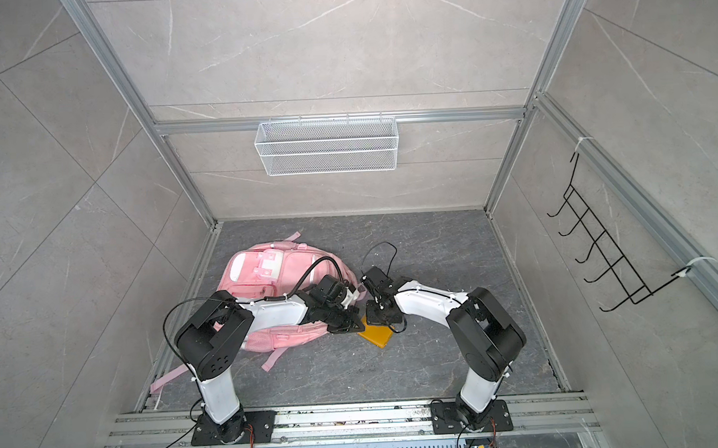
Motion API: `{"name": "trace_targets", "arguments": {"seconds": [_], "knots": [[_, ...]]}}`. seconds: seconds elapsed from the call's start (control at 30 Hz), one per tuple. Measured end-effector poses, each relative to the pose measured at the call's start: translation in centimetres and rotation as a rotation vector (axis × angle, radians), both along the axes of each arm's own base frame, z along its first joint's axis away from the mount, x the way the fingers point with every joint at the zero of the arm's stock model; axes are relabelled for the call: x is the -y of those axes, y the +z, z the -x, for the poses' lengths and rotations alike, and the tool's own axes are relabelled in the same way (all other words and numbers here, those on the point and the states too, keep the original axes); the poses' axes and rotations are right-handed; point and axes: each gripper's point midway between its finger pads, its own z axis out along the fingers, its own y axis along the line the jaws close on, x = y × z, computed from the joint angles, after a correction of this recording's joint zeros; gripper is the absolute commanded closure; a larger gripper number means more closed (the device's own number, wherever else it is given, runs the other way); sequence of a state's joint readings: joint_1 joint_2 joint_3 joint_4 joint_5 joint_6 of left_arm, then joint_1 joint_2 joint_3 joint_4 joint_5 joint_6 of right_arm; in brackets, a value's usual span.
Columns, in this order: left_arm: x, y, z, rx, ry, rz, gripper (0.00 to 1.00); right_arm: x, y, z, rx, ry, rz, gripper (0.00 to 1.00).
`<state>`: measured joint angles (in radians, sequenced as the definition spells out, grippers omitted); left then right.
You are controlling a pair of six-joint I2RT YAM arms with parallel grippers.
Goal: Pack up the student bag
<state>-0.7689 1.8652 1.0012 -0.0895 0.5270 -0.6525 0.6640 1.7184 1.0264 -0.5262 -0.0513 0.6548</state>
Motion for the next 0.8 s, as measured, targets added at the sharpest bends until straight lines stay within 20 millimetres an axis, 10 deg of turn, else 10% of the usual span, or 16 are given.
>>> {"name": "trace_targets", "arguments": {"seconds": [0.8], "knots": [[-0.15, -0.19, -0.25, -0.007, 0.006, 0.019, 0.99, -0.47, -0.37, 0.74, 0.124, -0.047, -0.023, 0.9]]}}
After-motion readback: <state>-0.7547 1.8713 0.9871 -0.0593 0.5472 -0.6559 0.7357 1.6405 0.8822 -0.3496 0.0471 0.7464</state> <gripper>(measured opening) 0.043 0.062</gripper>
